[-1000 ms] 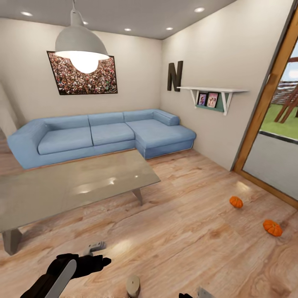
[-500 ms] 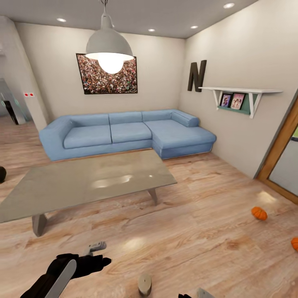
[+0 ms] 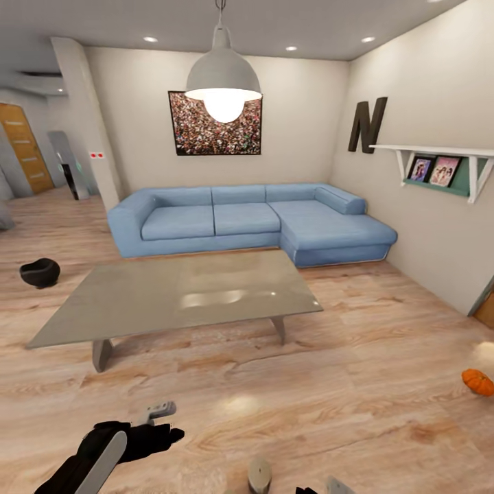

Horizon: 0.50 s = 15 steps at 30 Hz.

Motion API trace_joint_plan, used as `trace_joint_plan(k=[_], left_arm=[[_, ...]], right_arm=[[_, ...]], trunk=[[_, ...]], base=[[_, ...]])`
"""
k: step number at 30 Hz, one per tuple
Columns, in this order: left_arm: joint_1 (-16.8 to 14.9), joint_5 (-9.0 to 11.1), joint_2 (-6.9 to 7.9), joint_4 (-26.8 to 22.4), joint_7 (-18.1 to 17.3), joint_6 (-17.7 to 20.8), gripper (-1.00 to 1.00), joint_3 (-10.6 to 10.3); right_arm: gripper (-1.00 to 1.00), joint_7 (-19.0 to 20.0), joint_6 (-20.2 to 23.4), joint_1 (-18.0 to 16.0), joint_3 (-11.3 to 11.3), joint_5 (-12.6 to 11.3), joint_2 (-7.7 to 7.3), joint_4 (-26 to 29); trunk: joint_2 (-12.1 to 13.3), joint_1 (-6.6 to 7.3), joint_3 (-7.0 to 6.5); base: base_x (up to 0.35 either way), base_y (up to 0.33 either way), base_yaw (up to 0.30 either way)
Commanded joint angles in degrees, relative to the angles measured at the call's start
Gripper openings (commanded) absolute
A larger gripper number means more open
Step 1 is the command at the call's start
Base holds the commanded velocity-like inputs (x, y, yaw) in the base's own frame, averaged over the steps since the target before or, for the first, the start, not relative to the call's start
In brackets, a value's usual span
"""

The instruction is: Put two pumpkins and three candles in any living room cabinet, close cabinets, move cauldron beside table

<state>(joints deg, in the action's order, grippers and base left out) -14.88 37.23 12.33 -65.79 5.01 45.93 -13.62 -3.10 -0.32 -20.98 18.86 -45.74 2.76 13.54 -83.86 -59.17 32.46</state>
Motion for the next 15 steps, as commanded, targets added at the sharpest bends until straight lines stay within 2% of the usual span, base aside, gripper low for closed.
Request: trace_joint_plan(k=[1, 15], left_arm=[[-0.06, 0.57, 0.05, -0.01, 0.53, 0.12, 1.00, -0.17], [-0.06, 0.56, -0.02, 0.05, 0.53, 0.12, 1.00, -0.18]], right_arm=[[1.00, -0.32, -0.03, 0.00, 0.48, -0.49, -0.03, 0.09], [1.00, -0.30, -0.03, -0.02, 0.48, -0.49, -0.12, 0.09]], trunk=[[-0.03, -0.01, 0.06], [-0.03, -0.01, 0.06]], base=[[0.088, 0.000, 0.288], [0.125, 0.000, 0.288]])
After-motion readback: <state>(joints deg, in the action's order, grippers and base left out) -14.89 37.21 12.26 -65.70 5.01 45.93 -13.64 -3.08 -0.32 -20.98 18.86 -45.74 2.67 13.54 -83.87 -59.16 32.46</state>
